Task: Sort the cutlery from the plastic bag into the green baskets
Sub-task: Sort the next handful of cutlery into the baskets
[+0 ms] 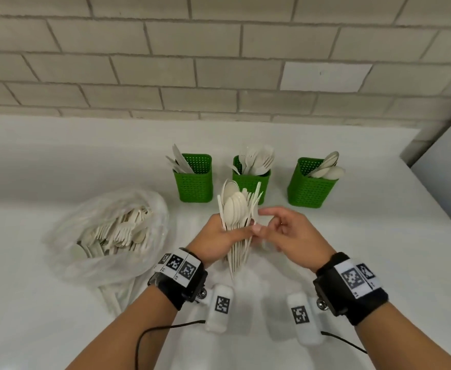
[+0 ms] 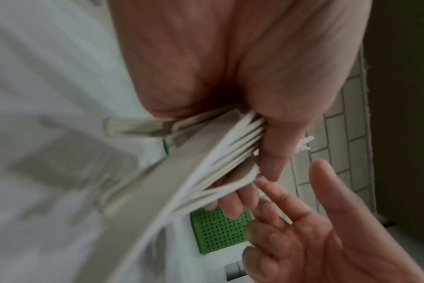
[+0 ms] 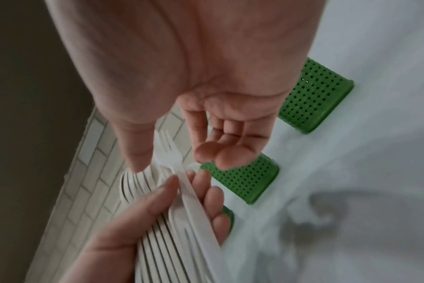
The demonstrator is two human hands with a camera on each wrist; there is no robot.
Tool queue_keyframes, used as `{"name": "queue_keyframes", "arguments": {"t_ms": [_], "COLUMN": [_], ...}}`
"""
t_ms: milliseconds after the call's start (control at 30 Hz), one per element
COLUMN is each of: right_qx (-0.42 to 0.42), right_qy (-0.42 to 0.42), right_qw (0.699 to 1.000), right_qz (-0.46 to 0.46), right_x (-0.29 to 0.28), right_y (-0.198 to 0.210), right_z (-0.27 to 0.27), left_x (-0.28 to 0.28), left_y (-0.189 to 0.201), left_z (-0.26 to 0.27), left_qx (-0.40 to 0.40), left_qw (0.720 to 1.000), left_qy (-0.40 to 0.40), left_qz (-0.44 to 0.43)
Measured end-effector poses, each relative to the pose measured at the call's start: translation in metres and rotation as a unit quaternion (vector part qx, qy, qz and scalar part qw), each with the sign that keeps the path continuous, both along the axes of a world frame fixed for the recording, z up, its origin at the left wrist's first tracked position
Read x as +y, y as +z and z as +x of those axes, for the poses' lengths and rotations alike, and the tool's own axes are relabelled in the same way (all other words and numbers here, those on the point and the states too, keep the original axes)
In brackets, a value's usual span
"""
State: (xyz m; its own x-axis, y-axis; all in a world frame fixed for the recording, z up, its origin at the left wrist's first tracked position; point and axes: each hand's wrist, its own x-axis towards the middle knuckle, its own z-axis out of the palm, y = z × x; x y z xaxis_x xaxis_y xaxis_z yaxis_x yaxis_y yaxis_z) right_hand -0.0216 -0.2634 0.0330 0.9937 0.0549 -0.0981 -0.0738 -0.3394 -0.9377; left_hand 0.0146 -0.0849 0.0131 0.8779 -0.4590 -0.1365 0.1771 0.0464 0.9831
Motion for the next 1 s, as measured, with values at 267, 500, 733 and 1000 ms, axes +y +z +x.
{"name": "queue_keyframes", "arguments": {"t_ms": [267, 500, 733, 1000], "right_qx": [-0.054, -0.021, -0.038, -0.281], "right_qy": [-0.028, -0.038, -0.096, 0.085], "right_qw": [0.996, 0.989, 0.974, 0.908], "right_qz": [0.061, 0.143, 0.201, -0.300], "right_x": [-0.001, -0.001, 0.002, -0.009], "right_y": [0.007, 0.015, 0.019, 0.018], "right_z": [0.008, 0.016, 0.021, 0.020], "left_x": [-0.007, -0.008, -0.007, 0.000], "left_y": [0.010, 0.013, 0.018, 0.020], "left_z": [-0.004, -0.002, 0.002, 0.004], "left_qx": [0.085, 0.124, 0.154, 0.167], "left_qw": [0.991, 0.980, 0.980, 0.984], "left_qy": [-0.022, -0.022, 0.022, -0.020], "left_qz": [-0.104, -0.152, -0.120, -0.066]}}
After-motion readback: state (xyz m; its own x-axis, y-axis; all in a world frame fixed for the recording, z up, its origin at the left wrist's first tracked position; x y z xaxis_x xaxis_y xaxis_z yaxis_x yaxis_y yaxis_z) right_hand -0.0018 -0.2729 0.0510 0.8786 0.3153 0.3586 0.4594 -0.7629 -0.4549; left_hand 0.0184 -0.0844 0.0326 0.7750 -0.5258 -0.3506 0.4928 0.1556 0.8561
